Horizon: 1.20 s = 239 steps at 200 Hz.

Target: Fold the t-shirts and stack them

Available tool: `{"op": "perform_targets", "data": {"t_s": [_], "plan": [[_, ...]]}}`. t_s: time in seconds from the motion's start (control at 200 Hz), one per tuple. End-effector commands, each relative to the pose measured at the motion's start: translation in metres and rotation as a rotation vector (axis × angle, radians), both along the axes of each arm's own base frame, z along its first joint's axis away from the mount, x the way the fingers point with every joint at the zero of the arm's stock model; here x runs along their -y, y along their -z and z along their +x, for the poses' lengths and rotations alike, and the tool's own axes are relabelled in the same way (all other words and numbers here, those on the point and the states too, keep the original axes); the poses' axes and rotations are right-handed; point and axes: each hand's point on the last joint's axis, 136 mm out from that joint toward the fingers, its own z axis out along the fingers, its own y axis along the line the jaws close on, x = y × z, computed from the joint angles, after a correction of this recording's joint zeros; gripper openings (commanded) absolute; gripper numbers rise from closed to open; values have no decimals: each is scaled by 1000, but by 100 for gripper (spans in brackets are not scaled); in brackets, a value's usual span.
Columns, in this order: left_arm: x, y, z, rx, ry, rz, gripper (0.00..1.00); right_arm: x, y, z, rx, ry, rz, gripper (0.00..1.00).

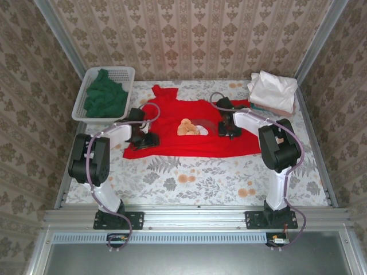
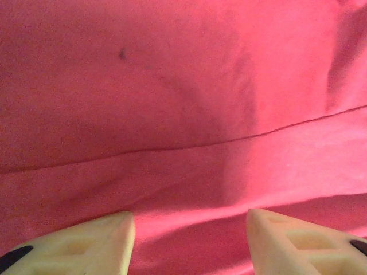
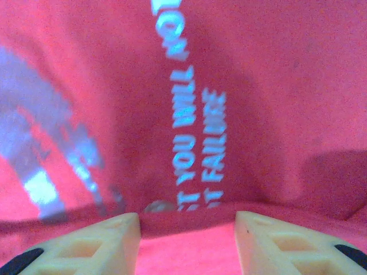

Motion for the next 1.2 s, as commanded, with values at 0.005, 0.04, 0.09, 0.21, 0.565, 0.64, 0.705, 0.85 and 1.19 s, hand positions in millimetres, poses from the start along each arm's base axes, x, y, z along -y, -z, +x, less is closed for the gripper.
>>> {"op": "perform_targets", "data": {"t_s": [0.005, 0.04, 0.09, 0.21, 0.565, 0.64, 0.705, 0.85, 1.19], "plan": [[-18, 16, -5, -46, -3, 70, 56, 8, 3, 8, -43, -1, 5, 50], [-18, 18, -5, -50, -3, 67, 56, 8, 4, 11, -50, -7, 14, 50], [-18, 19, -4, -54, -1, 60, 56, 10, 3, 16, -54, 1, 14, 50], [-16, 16, -1, -46, 7, 50, 55, 11, -7, 23, -36, -13, 11, 51], [-21, 18, 1, -62, 8, 61, 55, 30, -64, -47, 111, 42, 3, 54], [-21, 19, 1, -64, 5, 57, 55, 38, -45, -65, 73, 83, 15, 53], [-21, 18, 3, -62, 4, 56, 55, 47, -30, -66, 32, 116, 31, 52], [-19, 18, 5, -57, 3, 49, 55, 60, -15, -38, -1, 154, 50, 49], [-22, 12, 9, -42, -8, 53, 55, 62, -7, 29, -29, 135, 47, 52]]}}
